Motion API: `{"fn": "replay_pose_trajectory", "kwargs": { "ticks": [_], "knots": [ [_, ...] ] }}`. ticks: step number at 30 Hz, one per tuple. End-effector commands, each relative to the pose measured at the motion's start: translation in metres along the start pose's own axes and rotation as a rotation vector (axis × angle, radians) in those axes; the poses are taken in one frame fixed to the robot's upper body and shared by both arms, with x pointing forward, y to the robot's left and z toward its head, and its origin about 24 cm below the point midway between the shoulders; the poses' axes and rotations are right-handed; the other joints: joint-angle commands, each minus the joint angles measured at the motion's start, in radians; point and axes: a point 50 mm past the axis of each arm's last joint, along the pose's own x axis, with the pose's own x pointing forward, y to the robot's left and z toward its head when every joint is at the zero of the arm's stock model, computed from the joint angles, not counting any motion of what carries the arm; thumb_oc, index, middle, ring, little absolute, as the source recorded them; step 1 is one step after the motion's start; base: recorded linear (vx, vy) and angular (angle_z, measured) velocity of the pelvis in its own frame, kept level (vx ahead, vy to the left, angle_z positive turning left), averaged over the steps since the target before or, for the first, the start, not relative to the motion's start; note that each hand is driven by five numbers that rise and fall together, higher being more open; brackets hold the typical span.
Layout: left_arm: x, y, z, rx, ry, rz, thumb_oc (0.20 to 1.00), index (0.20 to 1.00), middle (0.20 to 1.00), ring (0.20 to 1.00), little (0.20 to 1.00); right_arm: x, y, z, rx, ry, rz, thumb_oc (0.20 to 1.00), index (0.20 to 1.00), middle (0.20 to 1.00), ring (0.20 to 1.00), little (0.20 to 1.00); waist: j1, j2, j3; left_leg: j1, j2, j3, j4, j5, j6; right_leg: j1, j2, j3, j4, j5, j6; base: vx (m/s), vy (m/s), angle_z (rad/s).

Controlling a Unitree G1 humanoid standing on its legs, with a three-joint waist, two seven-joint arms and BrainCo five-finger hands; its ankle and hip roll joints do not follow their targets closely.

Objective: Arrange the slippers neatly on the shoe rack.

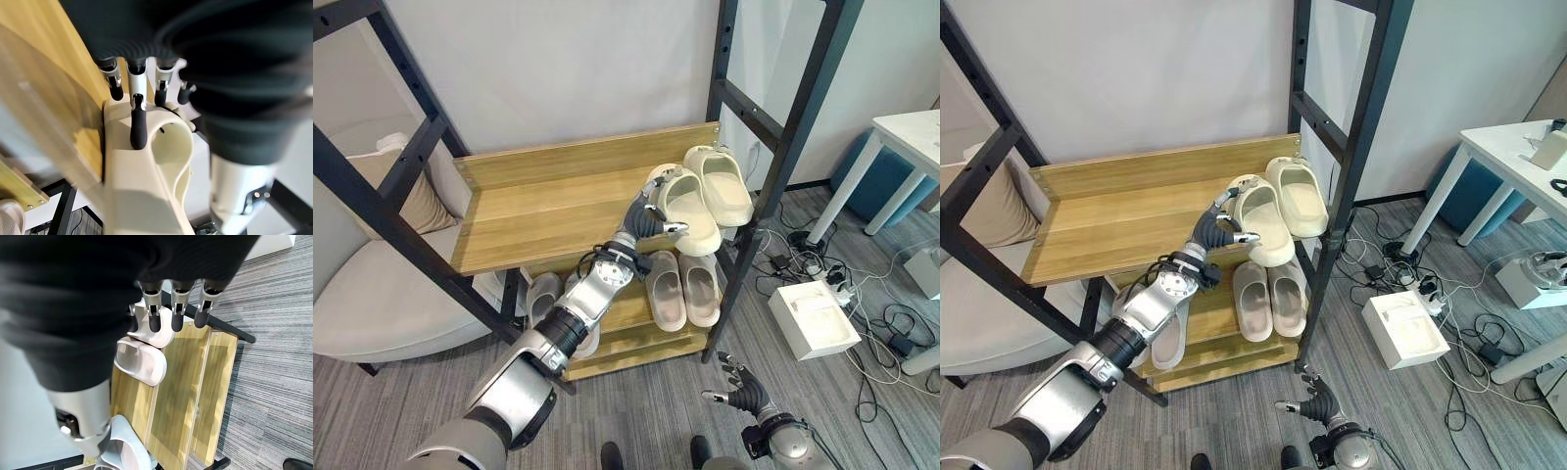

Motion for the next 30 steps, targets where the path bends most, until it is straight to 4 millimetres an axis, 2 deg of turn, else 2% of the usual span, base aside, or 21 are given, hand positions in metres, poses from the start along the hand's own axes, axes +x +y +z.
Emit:
{"fn": "replay_pose_trajectory", "kwargs": {
  "ticks": [1,14,19,22,23,30],
  "knots": [
    [0.029,-0.003,0.045,0.113,-0.131,-0.011,1.000,1.000,1.000,1.000,1.000,0.007,-0.013,0.024,0.000,-0.113,-0.015,1.000,1.000,1.000,1.000,1.000,-0.016,0.012,0.031,0.123,0.000,-0.002,0.001,-0.154,-0.015,0.038,-0.011,-0.011,0.014,-0.114,0.049,0.00,0.000,0.00],
    [0.044,0.022,0.037,0.260,-0.044,0.083,1.000,1.000,1.000,1.000,1.000,0.003,-0.014,0.023,0.003,-0.120,-0.010,1.000,1.000,1.000,1.000,1.000,-0.031,0.012,0.026,0.124,-0.001,0.007,0.001,-0.158,-0.014,0.036,-0.009,-0.005,0.012,-0.110,0.052,0.00,0.000,0.00],
    [0.049,0.041,0.030,0.309,0.012,0.194,1.000,1.000,1.000,1.000,1.000,0.000,-0.016,0.024,-0.003,-0.134,-0.010,1.000,1.000,1.000,1.000,1.000,-0.045,0.009,0.032,0.126,-0.001,0.020,0.001,-0.162,-0.014,0.027,-0.009,0.010,0.013,-0.105,0.054,0.01,0.001,-0.10],
    [0.051,0.046,0.032,0.316,0.019,0.225,1.000,1.000,1.000,1.000,1.000,-0.001,-0.017,0.026,-0.011,-0.149,-0.010,1.000,1.000,1.000,1.000,1.000,-0.052,0.007,0.038,0.125,0.000,0.024,0.001,-0.162,-0.014,0.020,-0.007,0.016,0.014,-0.104,0.055,-0.01,-0.002,-0.09],
    [0.053,0.055,0.035,0.364,0.016,0.266,1.000,1.000,1.000,1.000,1.000,-0.002,-0.020,0.031,-0.026,-0.172,-0.013,1.000,1.000,1.000,1.000,1.000,-0.063,0.006,0.045,0.124,0.001,0.031,0.001,-0.164,-0.013,0.011,-0.007,0.024,0.015,-0.101,0.056,0.00,-0.002,-0.09],
    [0.056,0.079,0.035,0.450,0.060,0.349,1.000,1.000,1.000,1.000,1.000,-0.007,-0.027,0.035,-0.042,-0.204,-0.029,1.000,1.000,1.000,1.000,1.000,-0.084,0.006,0.069,0.111,0.002,0.054,0.001,-0.163,-0.013,-0.021,-0.006,0.050,0.017,-0.088,0.061,-0.01,-0.001,-0.11]
  ]
}}
